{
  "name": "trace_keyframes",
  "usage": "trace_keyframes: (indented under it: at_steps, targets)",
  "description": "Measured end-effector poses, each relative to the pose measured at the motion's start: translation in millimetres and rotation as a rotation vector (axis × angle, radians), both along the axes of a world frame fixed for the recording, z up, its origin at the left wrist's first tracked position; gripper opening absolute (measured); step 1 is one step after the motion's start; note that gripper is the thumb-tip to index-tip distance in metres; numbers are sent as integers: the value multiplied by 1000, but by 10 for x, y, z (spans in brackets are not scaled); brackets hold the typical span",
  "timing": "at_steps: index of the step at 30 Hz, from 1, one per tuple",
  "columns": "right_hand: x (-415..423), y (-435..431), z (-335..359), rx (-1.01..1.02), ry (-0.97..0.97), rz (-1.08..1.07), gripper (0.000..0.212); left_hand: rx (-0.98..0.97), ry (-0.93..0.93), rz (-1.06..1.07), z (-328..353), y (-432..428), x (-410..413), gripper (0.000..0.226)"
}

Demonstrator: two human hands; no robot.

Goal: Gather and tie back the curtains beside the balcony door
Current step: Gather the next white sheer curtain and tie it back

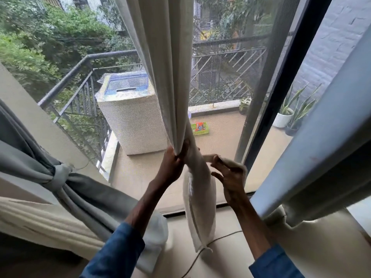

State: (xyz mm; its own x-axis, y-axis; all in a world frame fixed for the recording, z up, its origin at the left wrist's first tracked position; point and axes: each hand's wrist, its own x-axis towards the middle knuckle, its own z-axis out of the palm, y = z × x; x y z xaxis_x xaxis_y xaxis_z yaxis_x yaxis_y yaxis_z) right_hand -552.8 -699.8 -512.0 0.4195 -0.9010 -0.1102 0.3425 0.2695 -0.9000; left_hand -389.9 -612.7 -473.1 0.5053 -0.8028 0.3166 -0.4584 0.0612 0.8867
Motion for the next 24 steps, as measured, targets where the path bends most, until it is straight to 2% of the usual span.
trace_keyframes:
  at_steps: [2,5,7,8,10,12,15,19,21,23,24]
  targets:
    - [-32,16,23,-9,-30,8,18,80,-130,103,-34,-39,38,56]
    - [-79,31,35,-109,-33,20,14,336,-524,289,-92,-95,140,44]
    - [-86,32,25,-179,-43,51,18,420,-616,341,-84,-105,159,52]
    - [-74,33,11,-213,-38,65,18,417,-591,322,-92,-107,139,60]
    - [-35,60,-27,-286,-4,90,19,353,-369,252,-105,-109,53,76]
    - [0,121,-85,-328,16,117,19,296,-154,213,-108,-98,-40,63]
    - [16,166,-170,-397,77,117,23,267,-180,130,-143,-68,-45,45]
    - [-6,165,-119,-379,106,102,16,170,-187,21,-127,-5,-12,12]
    - [-2,183,-115,-423,134,109,23,158,-166,60,-92,20,-43,19]
    - [-5,185,-102,-428,138,80,21,206,-168,145,-56,31,-39,21]
    - [-18,171,-95,-420,119,68,19,231,-197,197,-56,27,-19,28]
